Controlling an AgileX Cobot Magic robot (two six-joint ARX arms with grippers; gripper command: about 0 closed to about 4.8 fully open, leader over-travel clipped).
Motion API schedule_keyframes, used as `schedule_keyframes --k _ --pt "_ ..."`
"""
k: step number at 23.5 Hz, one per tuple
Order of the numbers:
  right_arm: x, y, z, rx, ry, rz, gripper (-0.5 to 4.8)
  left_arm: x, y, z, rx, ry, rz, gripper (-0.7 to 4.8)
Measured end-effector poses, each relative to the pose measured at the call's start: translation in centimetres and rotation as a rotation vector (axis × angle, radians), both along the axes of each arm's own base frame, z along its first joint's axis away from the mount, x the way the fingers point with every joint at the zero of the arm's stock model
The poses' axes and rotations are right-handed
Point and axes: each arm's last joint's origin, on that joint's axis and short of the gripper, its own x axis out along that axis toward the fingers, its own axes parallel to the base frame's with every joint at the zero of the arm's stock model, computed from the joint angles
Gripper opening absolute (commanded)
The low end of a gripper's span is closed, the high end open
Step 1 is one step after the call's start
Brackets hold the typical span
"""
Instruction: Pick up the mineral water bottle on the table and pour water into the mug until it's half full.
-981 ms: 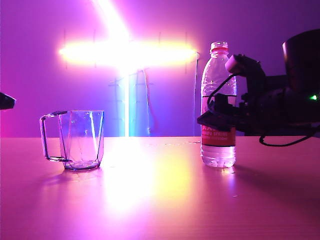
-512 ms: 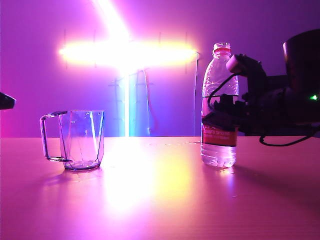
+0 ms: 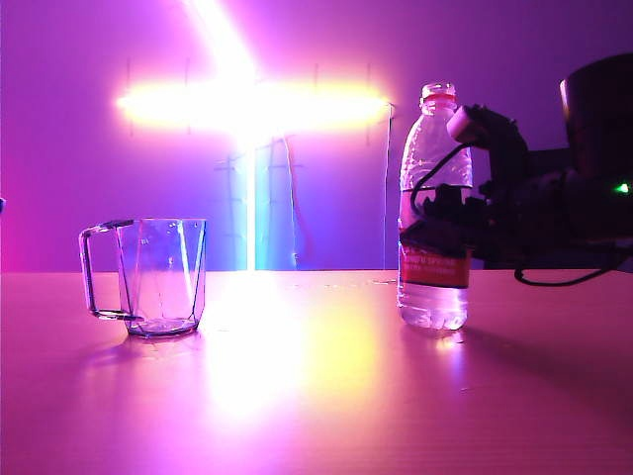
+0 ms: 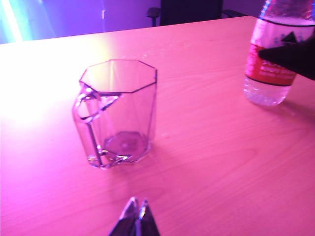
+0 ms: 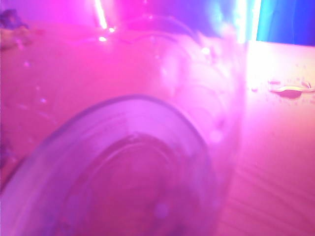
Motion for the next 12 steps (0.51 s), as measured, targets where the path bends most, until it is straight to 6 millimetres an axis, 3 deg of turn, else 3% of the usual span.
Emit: schedule_keyframes --k 8,12 --pt "0.7 2.3 3.4 -0.145 -0.117 0.079 1.96 0.2 1.2 0.4 -0.023 -0.051 0.120 -0.02" --pt "1.6 5.3 4.8 -0.283 -0.115 0.168 1.97 0.3 1.5 0.5 -0.024 -0.057 0.157 -0.02"
